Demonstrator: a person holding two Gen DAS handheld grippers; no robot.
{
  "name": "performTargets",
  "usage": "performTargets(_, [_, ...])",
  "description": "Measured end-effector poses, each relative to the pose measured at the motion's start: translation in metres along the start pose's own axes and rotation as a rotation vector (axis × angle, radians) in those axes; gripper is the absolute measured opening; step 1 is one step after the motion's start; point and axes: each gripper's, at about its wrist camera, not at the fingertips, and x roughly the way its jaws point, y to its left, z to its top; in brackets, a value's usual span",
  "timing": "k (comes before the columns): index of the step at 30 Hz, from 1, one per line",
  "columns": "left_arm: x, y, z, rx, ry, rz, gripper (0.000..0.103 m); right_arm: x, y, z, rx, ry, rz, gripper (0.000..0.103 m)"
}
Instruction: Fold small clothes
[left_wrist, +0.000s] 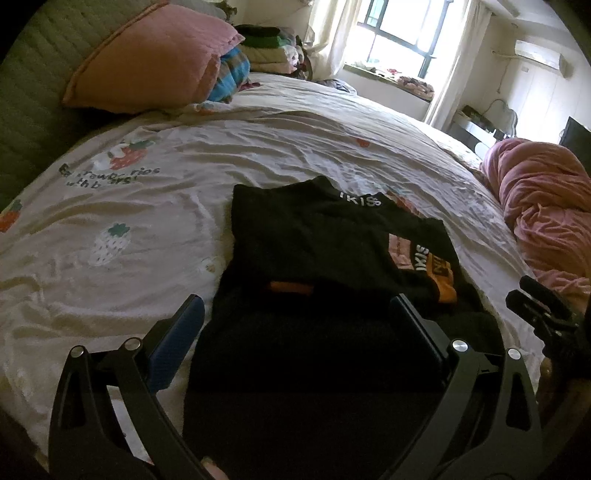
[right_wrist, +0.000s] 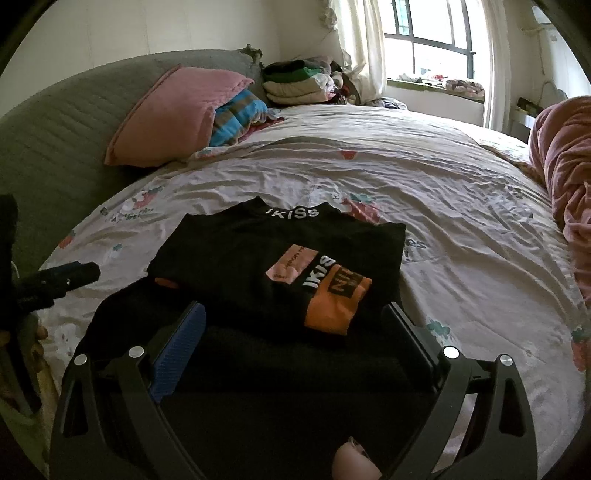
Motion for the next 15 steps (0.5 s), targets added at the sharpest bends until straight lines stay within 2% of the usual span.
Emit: performTargets(15, [-0.019, 0.035, -0.023, -0.052, 0.033, 0.048, 0.093, -0.014, 0.003, -0.027, -0.04, 0.047, -0.021, 0.095])
